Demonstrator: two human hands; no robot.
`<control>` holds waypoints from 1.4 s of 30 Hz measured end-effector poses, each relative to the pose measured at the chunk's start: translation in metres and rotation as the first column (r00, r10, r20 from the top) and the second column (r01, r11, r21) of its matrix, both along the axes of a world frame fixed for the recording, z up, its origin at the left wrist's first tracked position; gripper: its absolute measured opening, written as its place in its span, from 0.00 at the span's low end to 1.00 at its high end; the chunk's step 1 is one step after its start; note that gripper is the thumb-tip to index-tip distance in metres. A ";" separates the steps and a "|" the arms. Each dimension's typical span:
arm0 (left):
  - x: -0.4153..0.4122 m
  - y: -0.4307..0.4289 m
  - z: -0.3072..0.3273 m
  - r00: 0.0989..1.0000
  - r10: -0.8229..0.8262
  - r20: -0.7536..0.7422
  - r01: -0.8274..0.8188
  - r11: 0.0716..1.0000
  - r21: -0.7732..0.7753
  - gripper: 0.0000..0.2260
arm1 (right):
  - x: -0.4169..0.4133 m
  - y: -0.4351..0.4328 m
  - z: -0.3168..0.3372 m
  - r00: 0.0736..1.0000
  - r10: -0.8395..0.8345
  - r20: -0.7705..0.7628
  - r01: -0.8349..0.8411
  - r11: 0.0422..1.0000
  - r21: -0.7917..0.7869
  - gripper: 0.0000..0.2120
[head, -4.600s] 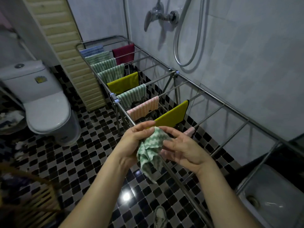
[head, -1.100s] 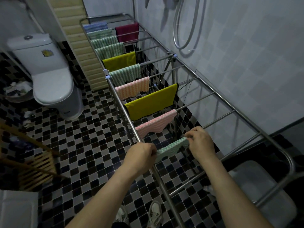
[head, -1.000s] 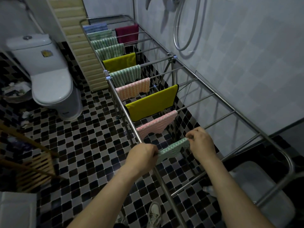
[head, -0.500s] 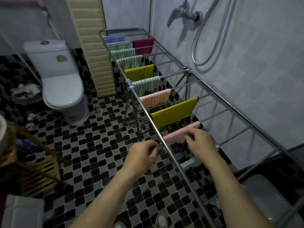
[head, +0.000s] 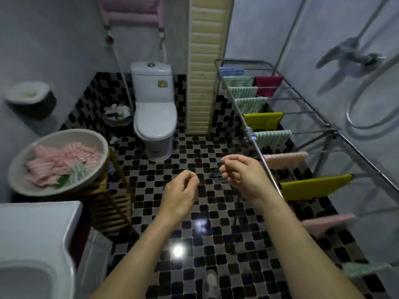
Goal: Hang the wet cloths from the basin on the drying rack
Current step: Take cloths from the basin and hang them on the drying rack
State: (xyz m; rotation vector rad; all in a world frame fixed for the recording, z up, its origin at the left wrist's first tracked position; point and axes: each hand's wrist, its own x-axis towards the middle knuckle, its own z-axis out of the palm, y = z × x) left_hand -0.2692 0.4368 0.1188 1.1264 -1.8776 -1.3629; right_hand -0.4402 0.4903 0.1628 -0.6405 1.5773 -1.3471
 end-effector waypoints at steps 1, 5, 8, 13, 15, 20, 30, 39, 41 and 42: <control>0.007 -0.010 0.003 0.998 0.056 0.003 -0.056 0.998 -0.007 0.10 | 0.007 -0.014 0.000 0.999 0.026 0.025 -0.026 1.000 -0.002 0.08; 0.041 -0.063 0.003 0.949 0.316 -0.010 -0.316 0.949 0.001 0.07 | 0.043 -0.084 -0.003 0.979 0.148 0.141 -0.147 0.989 -0.015 0.11; 0.070 -0.111 -0.006 0.861 0.508 0.012 -0.509 0.860 0.031 0.09 | 0.070 -0.145 -0.012 0.937 0.245 0.251 -0.253 0.967 0.000 0.13; 0.113 -0.183 -0.033 0.738 0.662 0.130 -0.672 0.739 0.053 0.11 | 0.111 -0.242 -0.035 0.868 0.369 0.332 -0.412 0.909 0.067 0.14; 0.127 -0.204 -0.043 0.690 0.695 0.203 -0.719 0.691 0.077 0.12 | 0.125 -0.273 -0.045 0.844 0.423 0.329 -0.478 0.872 0.106 0.16; 0.159 -0.241 -0.060 0.591 0.729 0.344 -0.794 0.601 0.091 0.14 | 0.163 -0.340 -0.067 0.783 0.553 0.285 -0.614 0.759 0.215 0.17; 0.231 -0.334 -0.123 0.533 0.638 0.555 -0.808 0.578 0.112 0.17 | 0.274 -0.437 -0.133 0.626 0.779 0.036 -0.706 0.546 0.451 0.14; 0.256 -0.391 -0.214 0.568 0.297 0.767 -0.629 0.758 0.172 0.22 | 0.321 -0.494 -0.211 -0.374 0.810 -0.453 -0.502 0.234 0.833 0.26; 0.261 -0.392 -0.218 0.510 0.443 0.737 -0.699 0.713 0.055 0.19 | 0.327 -0.500 -0.227 -0.431 0.814 -0.389 -0.455 0.176 0.873 0.27; 0.264 -0.392 -0.219 0.489 0.531 0.692 -0.746 0.666 0.015 0.16 | 0.329 -0.501 -0.235 -0.466 0.808 -0.360 -0.430 0.148 0.891 0.26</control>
